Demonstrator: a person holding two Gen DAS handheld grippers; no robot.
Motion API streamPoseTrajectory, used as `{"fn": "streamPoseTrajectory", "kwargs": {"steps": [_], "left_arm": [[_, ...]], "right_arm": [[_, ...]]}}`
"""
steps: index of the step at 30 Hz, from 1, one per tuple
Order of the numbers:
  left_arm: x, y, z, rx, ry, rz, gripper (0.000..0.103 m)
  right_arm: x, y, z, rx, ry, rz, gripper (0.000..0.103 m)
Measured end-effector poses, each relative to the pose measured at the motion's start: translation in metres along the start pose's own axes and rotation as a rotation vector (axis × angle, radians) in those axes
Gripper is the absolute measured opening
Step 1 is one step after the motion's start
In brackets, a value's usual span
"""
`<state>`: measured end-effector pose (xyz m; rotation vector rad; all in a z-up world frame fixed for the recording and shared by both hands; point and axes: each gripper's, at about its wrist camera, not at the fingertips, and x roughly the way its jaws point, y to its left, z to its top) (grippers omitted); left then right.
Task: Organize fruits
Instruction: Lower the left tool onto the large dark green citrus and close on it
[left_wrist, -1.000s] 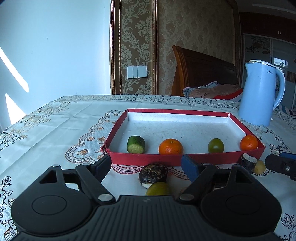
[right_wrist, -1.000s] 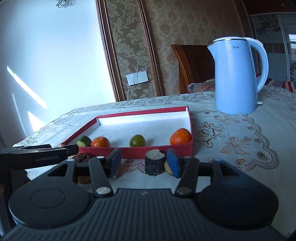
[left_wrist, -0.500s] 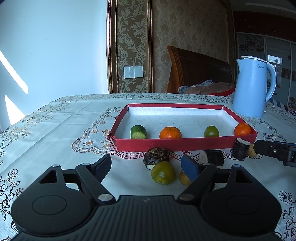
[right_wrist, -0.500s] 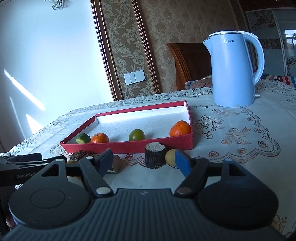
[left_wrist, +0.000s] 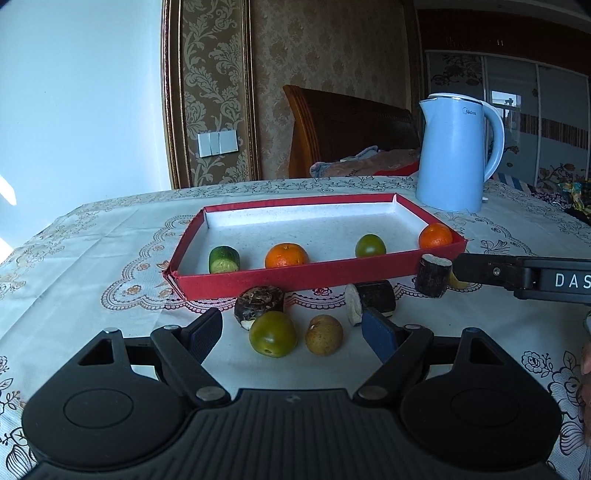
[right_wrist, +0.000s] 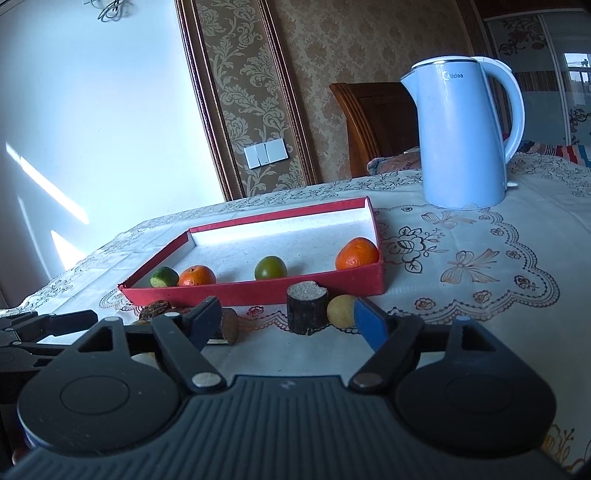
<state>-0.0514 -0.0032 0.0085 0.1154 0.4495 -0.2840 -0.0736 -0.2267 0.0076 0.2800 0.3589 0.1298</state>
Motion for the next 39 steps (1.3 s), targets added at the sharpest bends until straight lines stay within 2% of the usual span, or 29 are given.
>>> {"fn": "streamPoseTrajectory", "kwargs": {"steps": [7, 10, 14, 17, 22, 23, 30, 33, 39], "left_arm": [[0.005, 0.003, -0.001, -0.02, 0.025, -0.03, 0.083], [0.009, 0.008, 0.0, -0.048, 0.046, -0.029, 0.083], [0.014, 0.009, 0.001, -0.062, 0.071, -0.025, 0.082], [0.015, 0.005, 0.001, -0.051, 0.073, -0.036, 0.07], [0.018, 0.007, 0.0, -0.065, 0.091, -0.039, 0.063], [0.017, 0.009, 0.0, -0.071, 0.089, -0.034, 0.057], [0.017, 0.028, 0.0, -0.129, 0.098, -0.001, 0.056], [0.019, 0.028, 0.002, -0.119, 0.091, 0.017, 0.056], [0.025, 0.026, 0.005, -0.124, 0.083, 0.0, 0.055]], "right_arm": [[0.001, -0.003, 0.0, 0.017, 0.004, 0.008, 0.078], [0.001, -0.003, 0.0, 0.022, 0.005, 0.012, 0.085], [0.002, -0.003, 0.0, 0.024, 0.006, 0.015, 0.085], [0.002, -0.004, 0.0, 0.03, 0.004, 0.017, 0.085], [0.002, -0.004, 0.0, 0.033, 0.004, 0.023, 0.086], [0.002, -0.005, 0.0, 0.034, 0.005, 0.023, 0.085], [0.003, -0.005, -0.001, 0.034, 0.011, 0.029, 0.089], [0.003, -0.004, -0.001, 0.035, 0.01, 0.028, 0.09], [0.003, -0.005, 0.0, 0.036, 0.015, 0.027, 0.09]]}}
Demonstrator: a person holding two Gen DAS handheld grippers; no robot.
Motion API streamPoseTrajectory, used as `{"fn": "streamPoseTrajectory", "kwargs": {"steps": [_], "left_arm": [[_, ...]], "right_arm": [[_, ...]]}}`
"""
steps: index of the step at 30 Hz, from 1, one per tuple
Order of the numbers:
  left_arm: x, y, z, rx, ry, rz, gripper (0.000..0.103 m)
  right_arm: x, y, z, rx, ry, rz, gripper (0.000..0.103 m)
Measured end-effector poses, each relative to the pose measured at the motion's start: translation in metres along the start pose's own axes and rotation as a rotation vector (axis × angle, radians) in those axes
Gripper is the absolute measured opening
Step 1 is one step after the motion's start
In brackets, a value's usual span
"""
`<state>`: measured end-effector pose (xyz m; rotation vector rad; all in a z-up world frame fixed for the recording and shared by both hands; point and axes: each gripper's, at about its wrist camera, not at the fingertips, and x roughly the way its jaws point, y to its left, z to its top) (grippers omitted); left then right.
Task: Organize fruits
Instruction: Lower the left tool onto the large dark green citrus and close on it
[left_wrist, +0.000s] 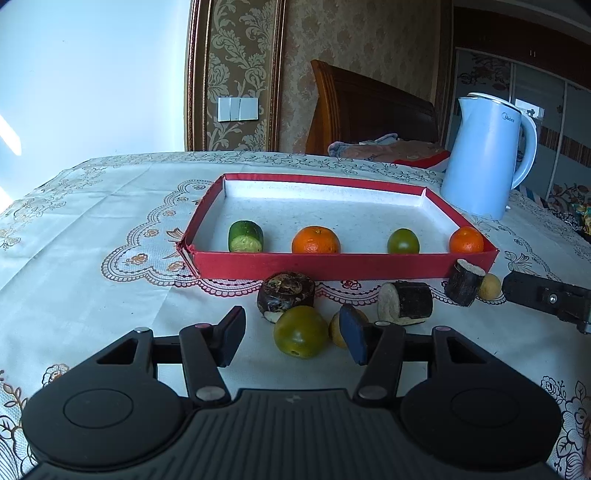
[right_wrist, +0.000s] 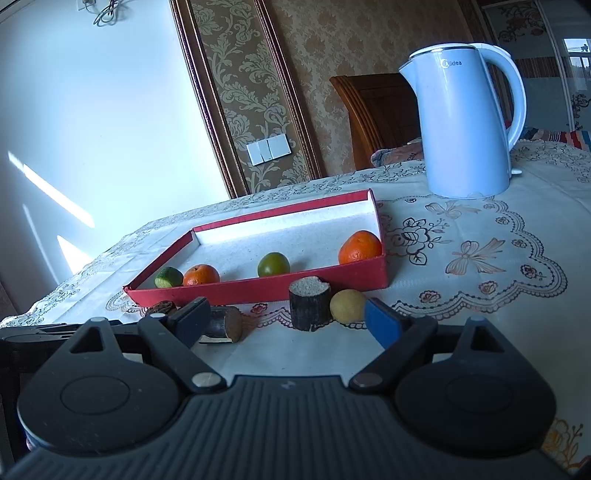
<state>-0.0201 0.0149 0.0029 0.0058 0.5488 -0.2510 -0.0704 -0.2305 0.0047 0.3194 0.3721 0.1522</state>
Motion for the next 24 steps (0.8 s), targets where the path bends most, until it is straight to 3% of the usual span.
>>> {"fn": "streamPoseTrajectory", "kwargs": {"steps": [9, 11, 24], "left_arm": [[0.002, 0.005, -0.002, -0.036, -0.004, -0.08, 0.055], [0.002, 0.011, -0.002, -0.069, -0.002, -0.067, 0.049], [0.005, 0.01, 0.0, -0.046, 0.019, -0.016, 0.048]], "right_arm": [[0.0, -0.001, 0.0, 0.001, -0.002, 0.0, 0.093], [0.0, -0.001, 0.0, 0.001, -0.002, 0.0, 0.093], [0.001, -0.001, 0.0, 0.002, 0.005, 0.0, 0.095]]}}
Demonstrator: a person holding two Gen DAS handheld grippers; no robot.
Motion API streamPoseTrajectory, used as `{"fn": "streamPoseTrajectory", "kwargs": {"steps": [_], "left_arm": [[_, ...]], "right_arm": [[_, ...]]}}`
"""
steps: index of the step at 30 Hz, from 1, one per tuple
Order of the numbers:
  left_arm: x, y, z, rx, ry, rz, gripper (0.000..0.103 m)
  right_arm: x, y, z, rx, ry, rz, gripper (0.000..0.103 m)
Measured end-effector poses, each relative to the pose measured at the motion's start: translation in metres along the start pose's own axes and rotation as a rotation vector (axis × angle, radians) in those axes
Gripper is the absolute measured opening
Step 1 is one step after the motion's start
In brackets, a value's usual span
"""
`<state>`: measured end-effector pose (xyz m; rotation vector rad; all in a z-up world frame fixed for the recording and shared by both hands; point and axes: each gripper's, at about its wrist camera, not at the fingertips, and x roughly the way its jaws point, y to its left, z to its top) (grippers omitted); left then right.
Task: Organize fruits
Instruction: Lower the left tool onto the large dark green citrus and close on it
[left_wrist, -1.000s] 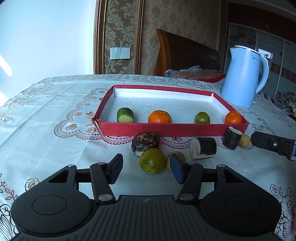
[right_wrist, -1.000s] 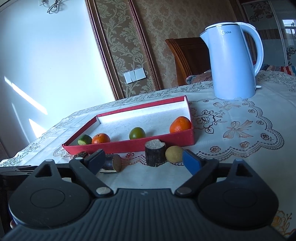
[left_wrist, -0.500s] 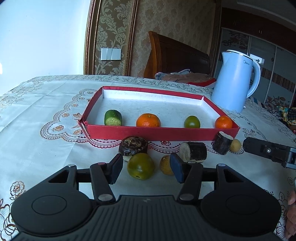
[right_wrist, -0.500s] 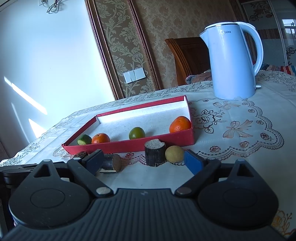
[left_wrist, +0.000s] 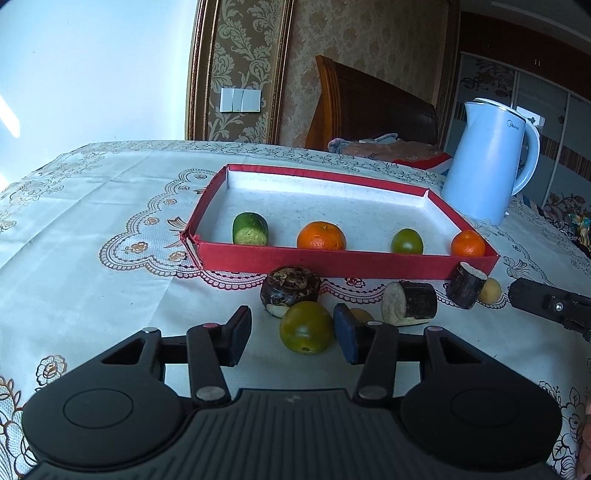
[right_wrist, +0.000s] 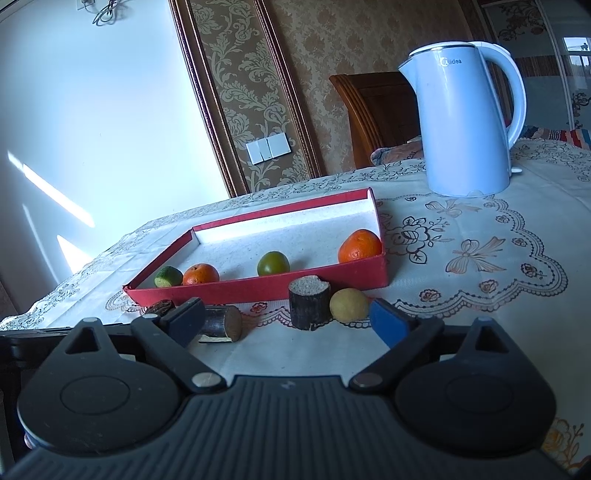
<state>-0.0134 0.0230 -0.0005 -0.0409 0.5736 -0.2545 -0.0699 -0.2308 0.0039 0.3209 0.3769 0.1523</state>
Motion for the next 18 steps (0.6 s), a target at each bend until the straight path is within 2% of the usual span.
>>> {"fn": "streamPoseTrajectory", "kwargs": {"steps": [5, 9, 12, 18], "left_arm": [[0.0, -0.007, -0.001, 0.011, -0.017, 0.034, 0.047], [-0.002, -0.008, -0.003, 0.015, -0.02, 0.019, 0.033], [-0.003, -0.013, -0.003, 0.045, -0.028, 0.024, 0.032], [0.0, 0.0, -0.003, -0.027, -0.012, -0.034, 0.032]], "right_arm": [[0.0, -0.001, 0.0, 0.002, -0.001, -0.001, 0.095], [0.0, -0.001, 0.0, 0.001, 0.003, 0.001, 0.095], [0.0, 0.0, 0.001, -0.002, 0.005, 0.001, 0.095], [0.005, 0.007, 0.004, -0.039, 0.029, 0.016, 0.095]]}}
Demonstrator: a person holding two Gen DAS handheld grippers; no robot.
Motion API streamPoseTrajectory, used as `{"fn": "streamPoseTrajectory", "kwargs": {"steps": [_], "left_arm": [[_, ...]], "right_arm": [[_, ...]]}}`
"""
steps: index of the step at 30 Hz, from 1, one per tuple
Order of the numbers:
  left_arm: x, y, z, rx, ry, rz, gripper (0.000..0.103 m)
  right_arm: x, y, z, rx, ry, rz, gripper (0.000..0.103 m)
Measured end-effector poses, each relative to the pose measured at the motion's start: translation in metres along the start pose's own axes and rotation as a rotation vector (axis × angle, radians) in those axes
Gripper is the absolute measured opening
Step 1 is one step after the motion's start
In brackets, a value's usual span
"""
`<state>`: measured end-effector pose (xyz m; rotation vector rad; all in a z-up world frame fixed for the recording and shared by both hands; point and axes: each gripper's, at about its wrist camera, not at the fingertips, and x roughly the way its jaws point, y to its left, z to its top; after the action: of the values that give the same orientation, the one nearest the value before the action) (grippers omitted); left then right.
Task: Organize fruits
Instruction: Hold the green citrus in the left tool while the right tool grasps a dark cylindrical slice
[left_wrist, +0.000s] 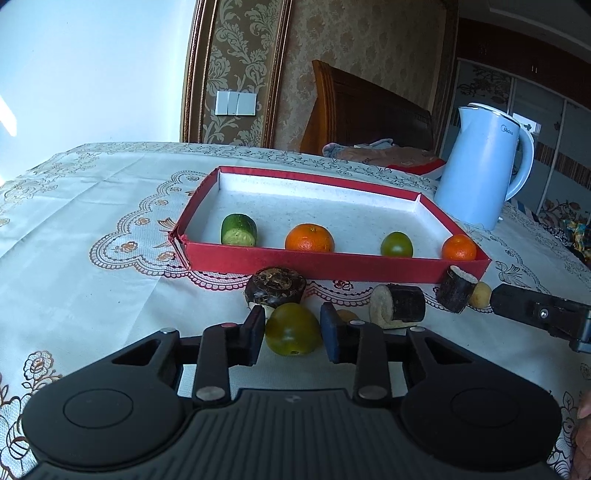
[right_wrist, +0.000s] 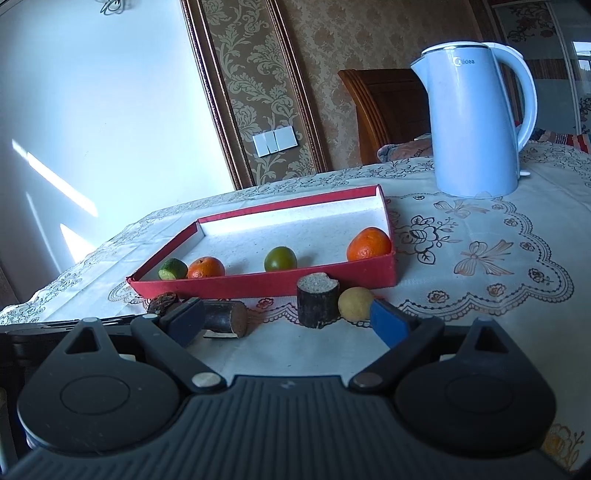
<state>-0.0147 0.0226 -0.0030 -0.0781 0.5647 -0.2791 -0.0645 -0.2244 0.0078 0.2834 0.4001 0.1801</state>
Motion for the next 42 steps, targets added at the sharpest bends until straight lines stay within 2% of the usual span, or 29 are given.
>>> {"fn": "streamPoseTrajectory", "kwargs": {"steps": [4, 8, 11, 19, 23, 27, 32, 35, 37, 38, 40, 42], "left_arm": [[0.002, 0.008, 0.0, -0.04, 0.012, -0.03, 0.032], [0.001, 0.008, 0.0, -0.03, 0.011, -0.032, 0.03], [-0.001, 0.008, 0.0, -0.026, 0.004, -0.019, 0.028], [-0.01, 0.011, -0.001, -0.024, -0.034, 0.0, 0.027], [-0.014, 0.014, 0.0, -0.027, -0.06, 0.043, 0.027], [-0.01, 0.011, 0.002, -0.019, -0.049, 0.103, 0.027], [-0.004, 0.015, 0.005, -0.045, -0.028, 0.132, 0.028], [-0.002, 0.018, 0.005, -0.061, -0.026, 0.153, 0.028], [-0.001, 0.017, 0.006, -0.056, -0.024, 0.157, 0.028], [0.0, 0.016, 0.006, -0.051, -0.024, 0.158, 0.028], [0.001, 0.015, 0.006, -0.048, -0.021, 0.159, 0.027], [0.001, 0.015, 0.006, -0.048, -0.021, 0.16, 0.027]], "right_arm": [[0.006, 0.014, 0.007, -0.066, 0.015, 0.017, 0.095], [0.015, 0.032, 0.014, -0.182, 0.049, 0.016, 0.095], [0.021, 0.041, 0.016, -0.21, 0.066, 0.032, 0.095], [0.039, 0.049, 0.014, -0.198, 0.106, 0.024, 0.086], [0.044, 0.05, 0.012, -0.183, 0.121, 0.028, 0.08], [0.05, 0.053, 0.011, -0.185, 0.147, 0.027, 0.072], [0.06, 0.059, 0.011, -0.186, 0.172, 0.011, 0.072], [0.069, 0.063, 0.01, -0.186, 0.199, 0.003, 0.063], [0.075, 0.066, 0.009, -0.19, 0.219, -0.015, 0.045], [0.077, 0.067, 0.008, -0.189, 0.228, -0.017, 0.041], [0.079, 0.068, 0.007, -0.186, 0.232, -0.015, 0.035], [0.078, 0.069, 0.006, -0.187, 0.224, -0.026, 0.033]]}}
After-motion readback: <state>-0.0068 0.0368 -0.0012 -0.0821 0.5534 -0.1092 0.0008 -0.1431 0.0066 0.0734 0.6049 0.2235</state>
